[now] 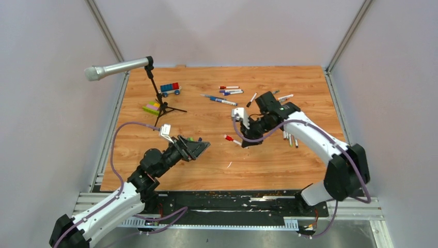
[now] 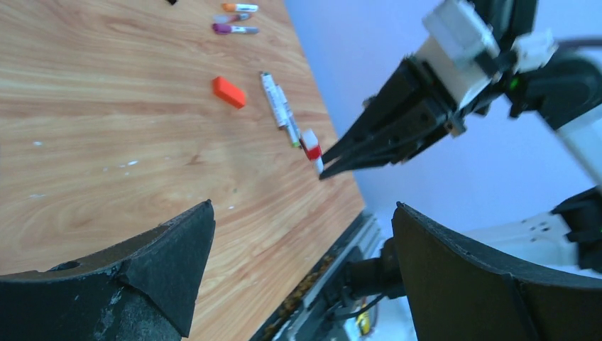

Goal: Open the pen caps
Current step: Pick up the pen from the center of the board.

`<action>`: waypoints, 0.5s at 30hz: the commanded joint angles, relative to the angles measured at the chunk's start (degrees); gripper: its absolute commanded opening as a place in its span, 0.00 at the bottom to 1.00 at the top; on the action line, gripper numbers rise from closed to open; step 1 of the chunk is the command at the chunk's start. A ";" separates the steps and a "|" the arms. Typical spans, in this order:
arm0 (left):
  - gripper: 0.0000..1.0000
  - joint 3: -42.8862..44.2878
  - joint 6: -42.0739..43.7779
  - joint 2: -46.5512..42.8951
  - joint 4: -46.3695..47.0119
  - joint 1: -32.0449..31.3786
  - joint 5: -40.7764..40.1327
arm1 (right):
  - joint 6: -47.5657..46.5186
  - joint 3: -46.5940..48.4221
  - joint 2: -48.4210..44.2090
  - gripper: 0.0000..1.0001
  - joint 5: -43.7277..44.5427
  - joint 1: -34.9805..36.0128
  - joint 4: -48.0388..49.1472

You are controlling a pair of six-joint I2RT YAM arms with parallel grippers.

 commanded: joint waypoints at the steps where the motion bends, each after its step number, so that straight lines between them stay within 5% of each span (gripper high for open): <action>1: 1.00 1.42 -7.90 4.26 14.28 0.28 1.44 | -2.29 -9.46 -9.37 0.00 -14.15 -5.70 3.18; 11: 1.00 11.81 -6.65 18.33 13.71 -0.07 1.34 | 2.72 -22.40 -23.47 0.00 -25.25 -26.22 11.59; 15: 1.00 16.28 2.90 19.13 5.36 -0.11 0.11 | 1.74 -23.01 -24.21 0.00 -26.91 -30.72 9.89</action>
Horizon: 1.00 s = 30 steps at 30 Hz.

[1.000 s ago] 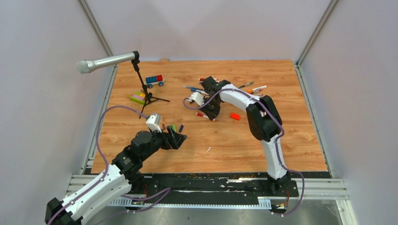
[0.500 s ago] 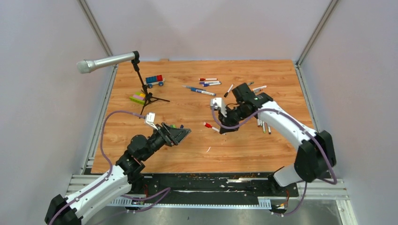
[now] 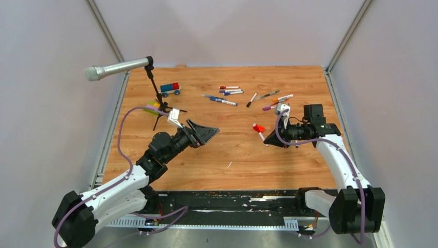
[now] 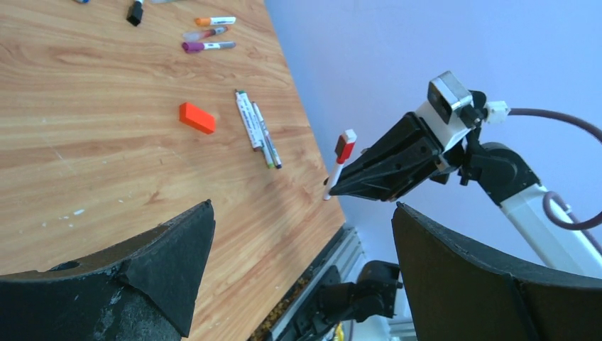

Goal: Open the pen caps
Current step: Pick up the pen from the center of the board, then open the pen cap from the pen.

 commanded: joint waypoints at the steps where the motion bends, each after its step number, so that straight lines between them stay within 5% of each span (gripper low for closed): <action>1: 1.00 5.96 11.03 -0.23 -6.64 -0.09 -2.39 | -0.88 -1.05 -1.53 0.00 -5.94 -3.64 1.57; 7: 1.00 4.97 13.27 7.42 4.49 -0.17 2.50 | -5.31 -1.68 -1.77 0.00 -5.16 -5.75 0.38; 16: 1.00 8.40 3.04 26.19 30.03 -5.10 -0.06 | -2.73 -0.80 0.94 0.00 -6.81 -5.38 -0.23; 23: 1.00 15.98 2.89 35.83 31.40 -11.58 -2.06 | -1.08 -1.01 2.59 0.00 -5.77 -4.50 1.41; 30: 0.93 19.64 3.54 37.26 20.80 -14.84 -11.32 | -0.44 -1.00 3.36 0.00 -4.30 -1.20 2.47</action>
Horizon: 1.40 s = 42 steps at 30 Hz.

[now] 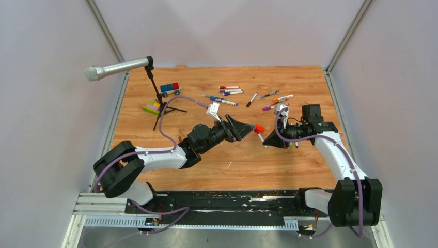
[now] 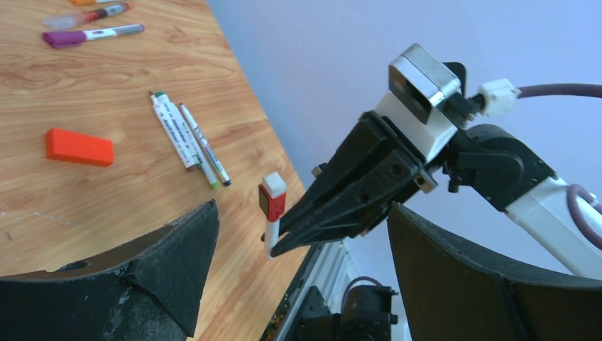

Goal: Open the pen caps
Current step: Open the pen cap from the pen.

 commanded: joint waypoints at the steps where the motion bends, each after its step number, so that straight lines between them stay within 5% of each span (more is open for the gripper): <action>1: 0.92 3.57 0.57 0.33 -6.33 -1.65 -7.27 | 0.28 -0.22 0.53 0.00 -1.08 1.63 2.43; 15: 0.65 11.52 1.14 6.48 -14.51 -4.03 -8.94 | 0.76 -0.59 1.16 0.00 0.69 3.43 3.40; 26: 0.00 13.55 1.96 7.67 -17.33 -4.09 -8.52 | 1.02 -0.85 1.41 0.01 1.37 4.72 4.12; 31: 0.00 12.70 3.22 7.59 -12.83 -4.11 -6.31 | 5.01 -1.41 0.89 0.39 -2.27 4.74 6.42; 33: 0.00 12.47 3.56 8.38 -9.20 -4.14 -3.95 | 7.55 -1.76 0.76 0.45 -3.97 4.72 8.27; 42: 0.00 11.41 3.66 9.50 -2.14 -4.37 -0.18 | 12.81 -2.03 1.51 0.44 -8.14 4.77 11.86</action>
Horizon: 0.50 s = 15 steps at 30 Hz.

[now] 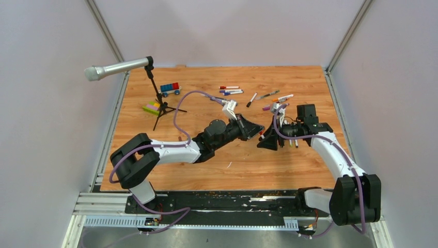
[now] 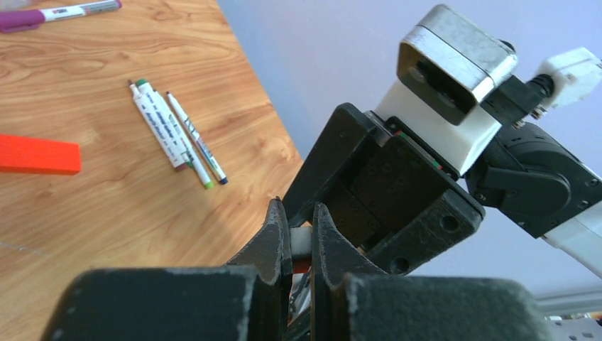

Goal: Open the pen caps
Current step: Open the pen cap from the pen.

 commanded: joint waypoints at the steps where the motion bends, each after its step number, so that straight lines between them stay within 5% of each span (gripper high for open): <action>1: 0.00 -0.66 1.88 -0.51 4.68 -0.48 0.85 | 2.59 0.00 -0.01 0.43 -4.54 0.27 3.18; 3: 0.00 -1.11 2.07 -0.80 4.71 -0.48 0.80 | 2.67 0.14 -0.24 0.38 -5.03 0.27 2.97; 5: 0.00 -1.24 2.28 -0.92 4.57 -0.48 0.82 | 3.25 -0.09 -0.10 0.15 -5.03 0.22 3.30; 7: 0.00 -1.24 2.51 -1.11 4.41 -0.47 -0.63 | 2.72 0.06 0.27 0.01 -5.01 0.22 2.69; 15: 0.00 -3.56 9.04 -7.81 6.85 2.70 -16.18 | -15.73 2.69 4.00 0.00 -6.83 0.27 -13.43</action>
